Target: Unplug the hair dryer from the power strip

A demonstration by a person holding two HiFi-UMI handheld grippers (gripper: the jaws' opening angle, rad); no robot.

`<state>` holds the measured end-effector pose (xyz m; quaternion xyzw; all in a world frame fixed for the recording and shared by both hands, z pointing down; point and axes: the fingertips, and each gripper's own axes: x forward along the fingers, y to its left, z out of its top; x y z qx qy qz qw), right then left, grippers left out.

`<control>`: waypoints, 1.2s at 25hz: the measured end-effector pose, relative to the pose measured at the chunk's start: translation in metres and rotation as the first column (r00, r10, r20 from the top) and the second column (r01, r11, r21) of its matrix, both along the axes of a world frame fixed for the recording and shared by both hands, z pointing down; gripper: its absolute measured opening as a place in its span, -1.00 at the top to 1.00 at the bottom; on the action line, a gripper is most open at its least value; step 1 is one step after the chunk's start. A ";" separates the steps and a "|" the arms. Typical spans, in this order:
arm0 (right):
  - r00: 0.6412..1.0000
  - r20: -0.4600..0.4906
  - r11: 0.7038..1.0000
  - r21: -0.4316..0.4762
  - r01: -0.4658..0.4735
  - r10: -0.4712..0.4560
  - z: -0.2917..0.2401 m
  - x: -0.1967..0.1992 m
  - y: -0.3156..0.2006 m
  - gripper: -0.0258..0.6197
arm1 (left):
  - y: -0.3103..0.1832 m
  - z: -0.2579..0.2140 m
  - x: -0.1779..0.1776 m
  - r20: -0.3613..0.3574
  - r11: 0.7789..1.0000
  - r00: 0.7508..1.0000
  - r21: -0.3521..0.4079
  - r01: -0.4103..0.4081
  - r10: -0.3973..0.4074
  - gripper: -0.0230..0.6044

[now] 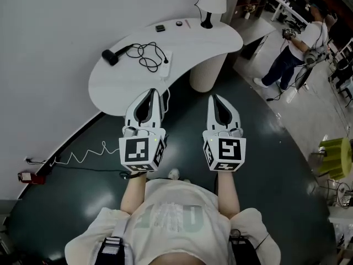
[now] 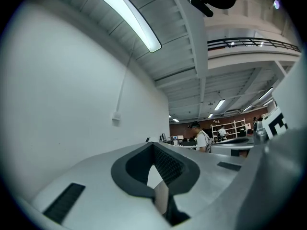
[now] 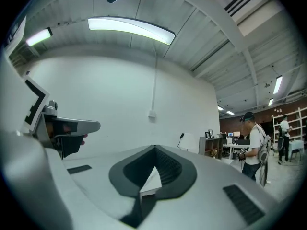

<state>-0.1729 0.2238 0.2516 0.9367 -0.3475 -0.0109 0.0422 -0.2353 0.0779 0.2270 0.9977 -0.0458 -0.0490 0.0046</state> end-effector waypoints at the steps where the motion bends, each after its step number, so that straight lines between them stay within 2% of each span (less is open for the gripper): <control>1: 1.000 -0.013 1.000 -0.017 -0.002 0.002 0.001 0.001 -0.003 0.91 | -0.004 0.002 0.001 0.002 1.000 1.000 0.004 0.002 -0.002 0.91; 5: 0.999 -0.049 0.998 -0.057 -0.021 0.018 0.005 0.007 -0.010 0.91 | -0.019 0.008 0.005 0.002 1.000 1.000 0.017 0.005 -0.005 0.91; 9: 0.999 -0.015 0.999 -0.030 -0.043 0.042 0.012 0.021 -0.008 0.91 | -0.029 0.013 0.017 0.002 0.999 1.000 0.037 0.005 -0.005 0.91; 15: 0.999 -0.021 0.999 -0.014 -0.042 0.041 0.018 0.065 -0.016 0.91 | -0.040 0.017 0.061 -0.017 0.999 1.000 0.036 0.002 -0.001 0.91; 20: 0.999 -0.042 1.000 0.009 -0.020 0.020 0.023 0.131 -0.030 0.91 | -0.049 0.023 0.126 -0.035 0.999 0.999 0.037 0.018 -0.017 0.91; 24: 0.998 -0.053 1.000 -0.004 0.029 -0.029 0.022 0.205 -0.046 0.91 | -0.054 0.021 0.190 -0.036 0.997 0.998 0.056 0.044 -0.042 0.91; 30: 0.976 -0.090 0.978 -0.081 0.191 -0.198 0.009 0.311 -0.089 0.91 | -0.081 0.021 0.296 -0.002 0.982 0.986 0.085 0.169 -0.169 0.91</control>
